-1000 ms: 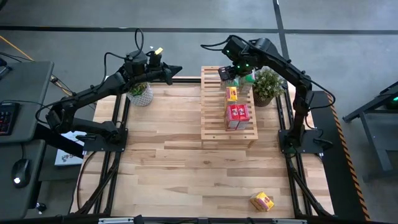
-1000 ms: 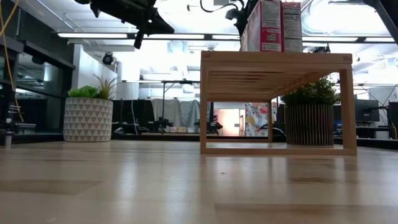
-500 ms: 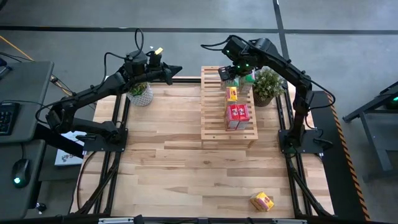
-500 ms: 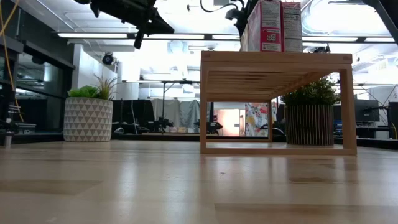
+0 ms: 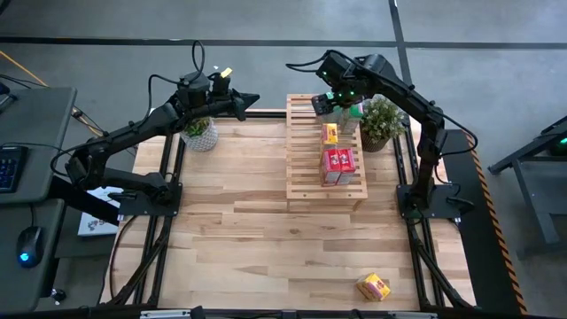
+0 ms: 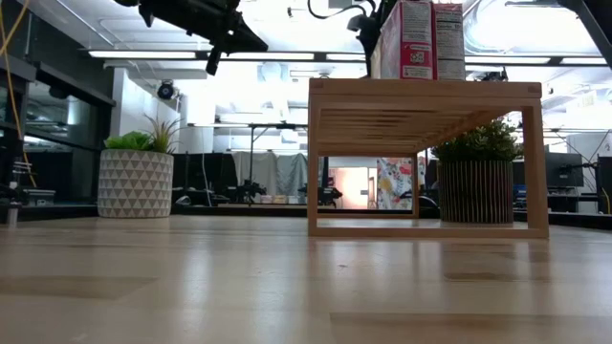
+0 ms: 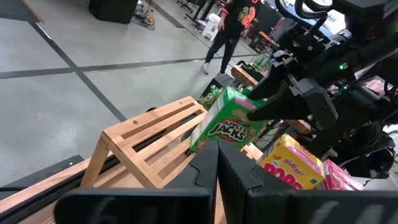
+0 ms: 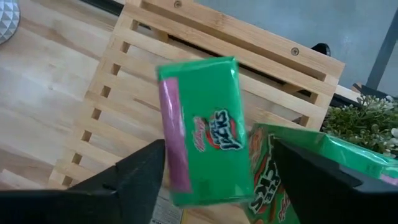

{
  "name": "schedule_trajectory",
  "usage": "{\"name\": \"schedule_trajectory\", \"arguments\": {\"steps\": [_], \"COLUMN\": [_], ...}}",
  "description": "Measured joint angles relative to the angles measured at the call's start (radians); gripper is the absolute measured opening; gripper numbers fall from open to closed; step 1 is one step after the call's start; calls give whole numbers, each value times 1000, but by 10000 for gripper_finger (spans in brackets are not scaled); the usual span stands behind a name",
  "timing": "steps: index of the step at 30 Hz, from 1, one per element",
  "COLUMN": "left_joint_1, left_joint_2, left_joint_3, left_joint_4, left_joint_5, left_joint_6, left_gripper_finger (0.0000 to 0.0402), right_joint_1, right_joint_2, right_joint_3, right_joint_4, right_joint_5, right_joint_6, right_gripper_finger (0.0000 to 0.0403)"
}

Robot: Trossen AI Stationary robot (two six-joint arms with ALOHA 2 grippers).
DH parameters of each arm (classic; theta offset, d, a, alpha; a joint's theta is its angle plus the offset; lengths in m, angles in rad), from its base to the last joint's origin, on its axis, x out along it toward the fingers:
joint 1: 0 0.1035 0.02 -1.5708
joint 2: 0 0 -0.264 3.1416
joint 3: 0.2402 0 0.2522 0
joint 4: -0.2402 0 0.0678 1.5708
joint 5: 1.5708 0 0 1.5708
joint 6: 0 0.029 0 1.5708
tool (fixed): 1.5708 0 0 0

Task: Stack cereal on shelf
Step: Put the green cereal on the shelf

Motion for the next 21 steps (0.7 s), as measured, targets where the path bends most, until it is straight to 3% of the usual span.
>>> {"name": "schedule_trajectory", "arguments": {"steps": [13,21], "left_joint_1": [0,0], "left_joint_2": [0,0], "left_joint_3": [0,0], "left_joint_4": [0,-1], "left_joint_5": [0,0], "left_joint_6": [16,17], "left_gripper_finger": [0,0], "right_joint_1": [0,-3], "right_joint_2": [-5,-9], "right_joint_3": [4,113], "right_joint_4": [48,73], "right_joint_5": [47,93], "right_joint_6": [-21,-73], "right_gripper_finger": [305,304]}}
